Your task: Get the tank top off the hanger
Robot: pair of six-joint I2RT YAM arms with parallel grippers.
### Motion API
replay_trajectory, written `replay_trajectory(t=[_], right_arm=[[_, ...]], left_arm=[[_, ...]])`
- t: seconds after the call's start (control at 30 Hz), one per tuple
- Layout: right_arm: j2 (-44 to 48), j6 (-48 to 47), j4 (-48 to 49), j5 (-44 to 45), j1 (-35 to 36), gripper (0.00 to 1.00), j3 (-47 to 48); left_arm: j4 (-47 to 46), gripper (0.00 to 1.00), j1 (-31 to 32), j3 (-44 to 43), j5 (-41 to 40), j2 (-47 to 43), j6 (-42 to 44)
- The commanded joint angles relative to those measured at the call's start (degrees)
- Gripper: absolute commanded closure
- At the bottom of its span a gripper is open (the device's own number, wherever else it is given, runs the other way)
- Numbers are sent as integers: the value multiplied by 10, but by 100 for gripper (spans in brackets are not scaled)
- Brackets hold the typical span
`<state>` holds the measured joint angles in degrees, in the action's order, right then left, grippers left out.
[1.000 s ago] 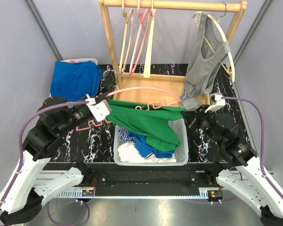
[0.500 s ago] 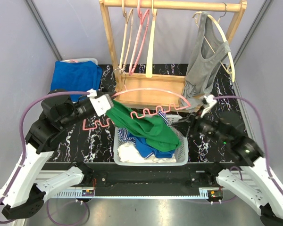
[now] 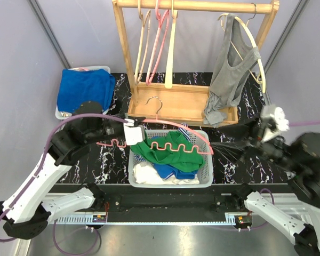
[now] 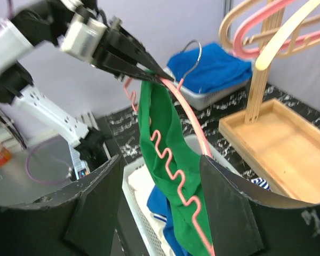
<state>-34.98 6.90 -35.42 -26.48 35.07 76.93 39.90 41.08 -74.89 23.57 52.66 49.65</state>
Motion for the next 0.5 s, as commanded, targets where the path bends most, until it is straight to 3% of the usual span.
replay_trajectory(t=[0.0, 0.1, 0.47], right_arm=[[-84, -39, 3, -53, -3, 32, -7], [-108, -43, 11, -60, -3, 33, -7], [-138, -29, 28, -147, -3, 35, -19]], left_arm=[[-34, 99, 33, -48, 3, 11, 104], [-61, 100, 71, -20, -25, -8, 154], [-76, 100, 96, -33, -53, -3, 156]])
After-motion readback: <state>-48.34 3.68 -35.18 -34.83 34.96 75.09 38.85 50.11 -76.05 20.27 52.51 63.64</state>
